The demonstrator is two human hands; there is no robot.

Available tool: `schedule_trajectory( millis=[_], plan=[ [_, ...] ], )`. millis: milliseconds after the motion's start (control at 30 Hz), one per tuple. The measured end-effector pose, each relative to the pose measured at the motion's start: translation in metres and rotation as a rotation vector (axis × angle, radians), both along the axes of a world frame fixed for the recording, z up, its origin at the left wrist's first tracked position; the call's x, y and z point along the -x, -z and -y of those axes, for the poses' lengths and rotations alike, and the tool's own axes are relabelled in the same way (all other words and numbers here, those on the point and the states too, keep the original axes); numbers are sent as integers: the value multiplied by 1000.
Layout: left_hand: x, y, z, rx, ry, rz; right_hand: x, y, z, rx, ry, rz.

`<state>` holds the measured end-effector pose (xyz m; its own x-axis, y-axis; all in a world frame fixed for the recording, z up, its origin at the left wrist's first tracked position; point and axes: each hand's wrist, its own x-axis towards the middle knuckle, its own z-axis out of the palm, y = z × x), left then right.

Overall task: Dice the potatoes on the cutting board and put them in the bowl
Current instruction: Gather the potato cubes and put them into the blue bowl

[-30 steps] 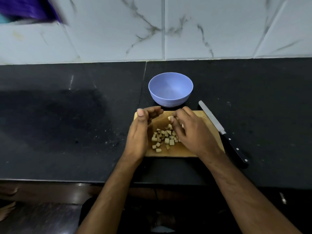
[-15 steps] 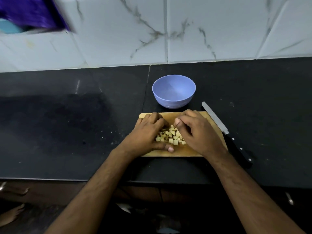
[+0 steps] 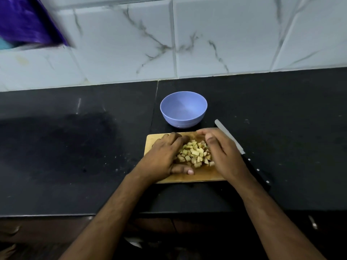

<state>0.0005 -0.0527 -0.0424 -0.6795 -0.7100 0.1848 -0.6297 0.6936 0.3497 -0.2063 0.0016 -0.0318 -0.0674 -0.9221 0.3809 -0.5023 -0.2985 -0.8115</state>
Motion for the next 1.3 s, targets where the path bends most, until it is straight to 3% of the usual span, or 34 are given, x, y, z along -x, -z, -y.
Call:
schedule_trajectory(
  millis=[100, 267, 433, 900, 1033, 1167, 1300],
  plan=[
    [4, -2, 2, 55, 21, 54, 7, 2, -6, -131, -207, -177],
    [12, -8, 15, 105, 74, 104, 14, 8, -3, -150, -232, -634],
    [21, -8, 12, 156, 57, 133, 11, 16, 0, -81, -164, -733],
    [21, -12, 5, 41, -74, 31, 2, 6, 12, -20, -112, -588],
    [24, -21, 2, -160, -224, -268, 3, 4, 20, -29, -72, -425],
    [33, -28, 1, -241, -336, -586, 1, -10, 24, -100, -34, -248],
    [51, -47, -3, -494, -533, -905, -8, -36, 29, -302, 4, -64]
  ],
)
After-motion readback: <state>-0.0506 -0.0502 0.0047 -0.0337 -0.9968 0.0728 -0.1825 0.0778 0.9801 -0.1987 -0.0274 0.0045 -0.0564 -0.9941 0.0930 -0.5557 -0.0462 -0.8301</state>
